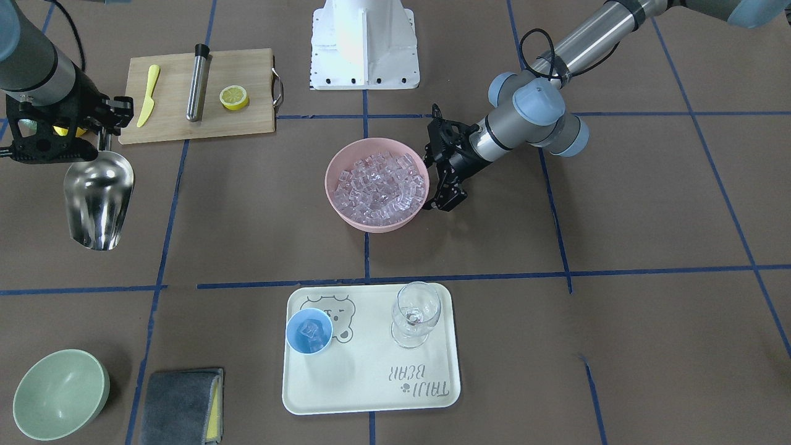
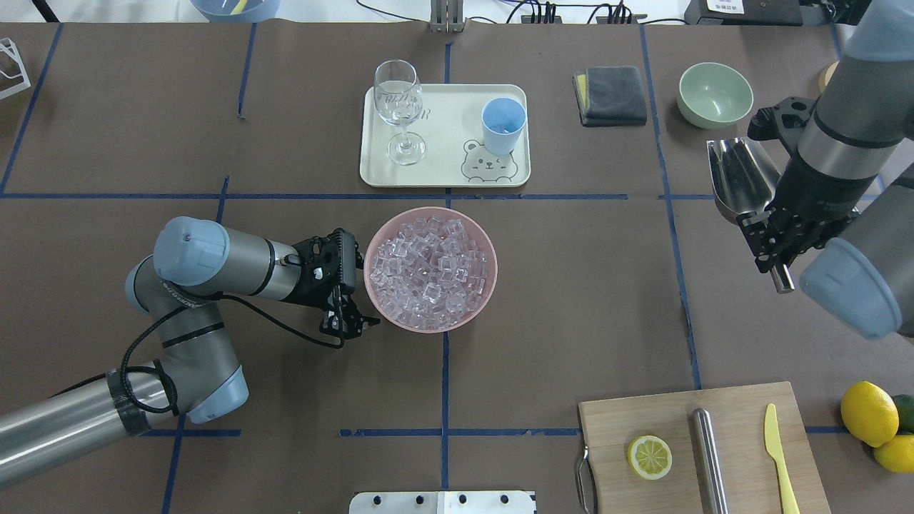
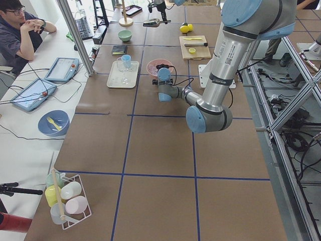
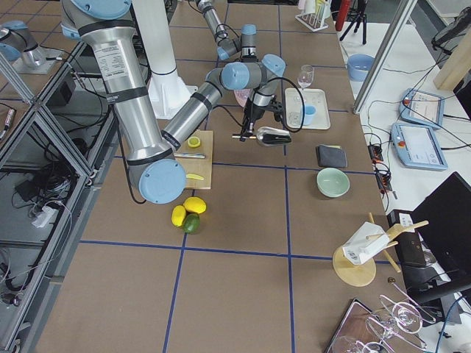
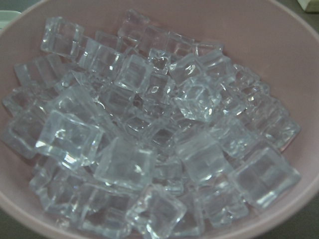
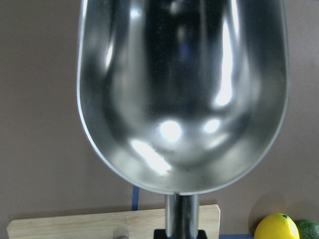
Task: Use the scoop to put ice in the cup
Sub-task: 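Carry the empty scoop back and lower it onto the table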
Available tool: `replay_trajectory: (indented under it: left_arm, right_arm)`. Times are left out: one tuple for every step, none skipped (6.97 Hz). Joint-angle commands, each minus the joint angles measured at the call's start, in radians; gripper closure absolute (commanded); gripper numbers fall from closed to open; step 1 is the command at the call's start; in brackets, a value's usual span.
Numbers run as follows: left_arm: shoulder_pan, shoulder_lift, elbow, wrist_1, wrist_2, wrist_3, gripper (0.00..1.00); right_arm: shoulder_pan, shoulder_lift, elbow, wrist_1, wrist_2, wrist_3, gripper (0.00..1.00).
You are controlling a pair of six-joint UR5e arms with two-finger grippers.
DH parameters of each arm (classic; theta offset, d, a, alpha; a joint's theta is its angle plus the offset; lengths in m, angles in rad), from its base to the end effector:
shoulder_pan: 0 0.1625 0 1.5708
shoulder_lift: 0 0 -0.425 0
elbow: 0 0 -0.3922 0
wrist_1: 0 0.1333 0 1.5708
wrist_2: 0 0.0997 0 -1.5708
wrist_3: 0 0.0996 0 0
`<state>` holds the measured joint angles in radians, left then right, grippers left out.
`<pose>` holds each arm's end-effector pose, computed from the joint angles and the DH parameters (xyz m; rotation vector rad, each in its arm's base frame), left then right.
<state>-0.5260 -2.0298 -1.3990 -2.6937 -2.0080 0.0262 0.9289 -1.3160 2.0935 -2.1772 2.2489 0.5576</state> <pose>0.5332 -0.4149 0.3484 1.1086 1.0635 1.1753 -0.2415 -0.4413 0.3581 -0.2462 -0.6517 -0.1389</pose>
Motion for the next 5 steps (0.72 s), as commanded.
replay_trajectory:
  left_arm:
    - [0.001,-0.001,0.000,0.000,0.000,0.000,0.00]
    - [0.001,-0.001,0.000,0.000,0.000,0.000,0.00]
    - [0.001,-0.001,0.000,0.000,0.000,0.000,0.00]
    - [0.001,0.002,0.000,0.000,0.000,0.001,0.00]
    - [0.001,0.002,0.000,0.000,0.000,0.001,0.00]
  right_arm:
    - [-0.071,-0.187,-0.006,0.312,-0.003,0.181,1.00]
    - [-0.102,-0.234,-0.024,0.423,-0.008,0.256,1.00]
    - [-0.149,-0.246,-0.061,0.488,-0.015,0.293,1.00]
    - [-0.172,-0.247,-0.081,0.497,-0.014,0.300,1.00]
    - [-0.203,-0.246,-0.095,0.498,-0.017,0.300,1.00]
